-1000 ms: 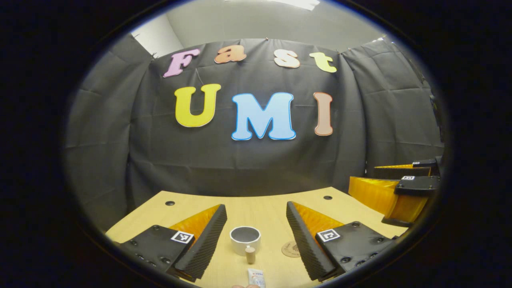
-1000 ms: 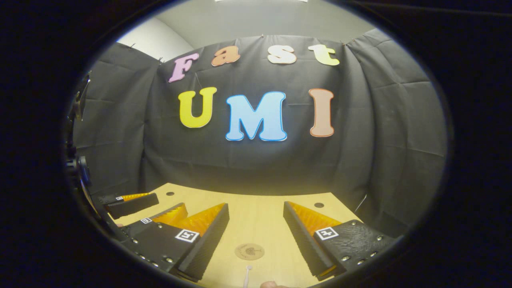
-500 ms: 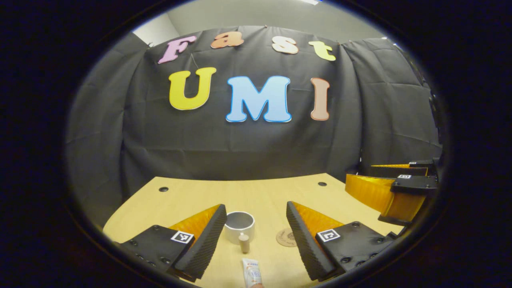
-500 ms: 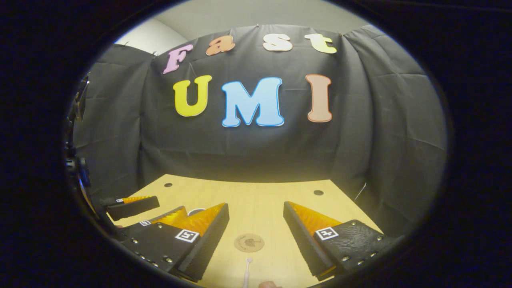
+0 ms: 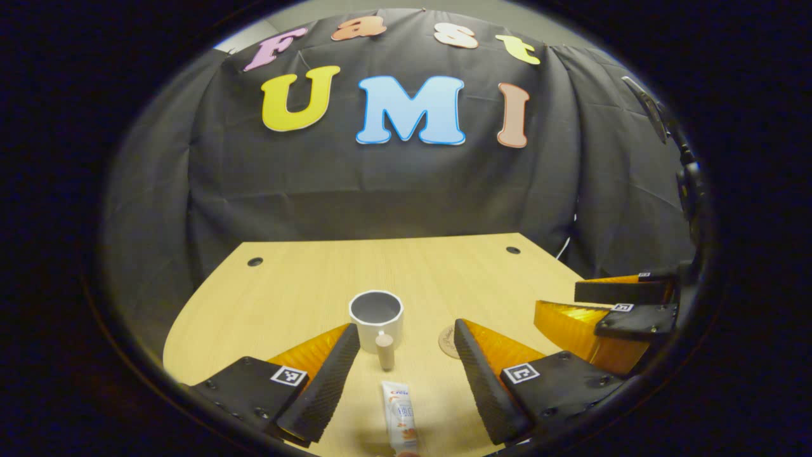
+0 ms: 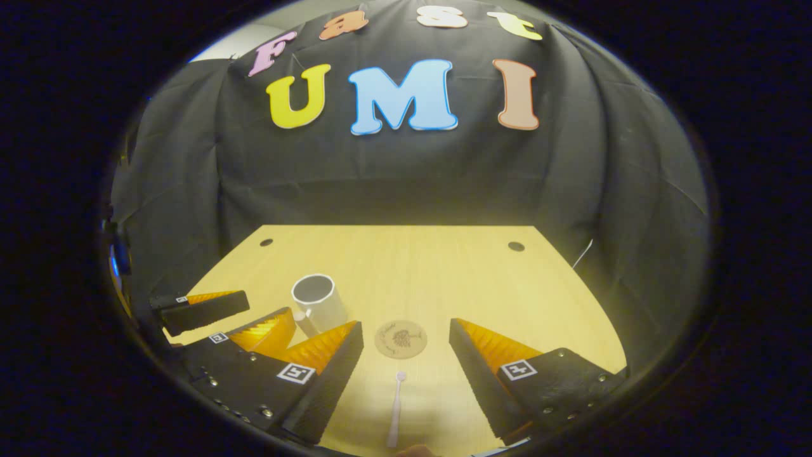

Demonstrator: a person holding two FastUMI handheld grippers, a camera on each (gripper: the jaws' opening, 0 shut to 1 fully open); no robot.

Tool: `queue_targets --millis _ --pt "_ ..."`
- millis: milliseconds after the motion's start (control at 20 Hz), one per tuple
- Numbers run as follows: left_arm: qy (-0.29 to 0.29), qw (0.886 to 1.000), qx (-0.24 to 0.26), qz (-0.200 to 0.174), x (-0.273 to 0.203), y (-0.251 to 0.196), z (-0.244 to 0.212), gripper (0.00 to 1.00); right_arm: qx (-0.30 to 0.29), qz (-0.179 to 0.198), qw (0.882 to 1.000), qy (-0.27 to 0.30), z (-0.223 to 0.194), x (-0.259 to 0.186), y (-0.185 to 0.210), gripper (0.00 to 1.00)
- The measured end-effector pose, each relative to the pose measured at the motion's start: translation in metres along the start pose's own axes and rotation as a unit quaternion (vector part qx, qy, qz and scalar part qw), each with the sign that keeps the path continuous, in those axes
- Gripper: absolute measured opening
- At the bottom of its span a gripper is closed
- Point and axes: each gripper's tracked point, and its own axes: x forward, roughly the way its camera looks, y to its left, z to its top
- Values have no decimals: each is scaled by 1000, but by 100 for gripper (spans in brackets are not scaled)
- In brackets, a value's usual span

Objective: Put the toothbrush and toothpaste on the desktop into the cup, then pick up the cup and place it on the coaster on the desktop.

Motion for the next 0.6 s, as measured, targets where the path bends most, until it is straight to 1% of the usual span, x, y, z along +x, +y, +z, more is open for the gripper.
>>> queue_targets --millis 300,450,550,600 --pt "66 998 -8 -6 -4 -3 -23 96 9 9 997 70 -26 3 2 91" --pt "106 994 -19 -8 -4 -3 -31 95 13 17 993 113 -51 9 4 92" --pt "137 990 -25 -5 -5 -2 -37 96 15 23 989 143 -63 12 2 92" --pt "152 988 -30 -3 -6 -2 -41 98 17 29 987 159 -69 14 4 92"
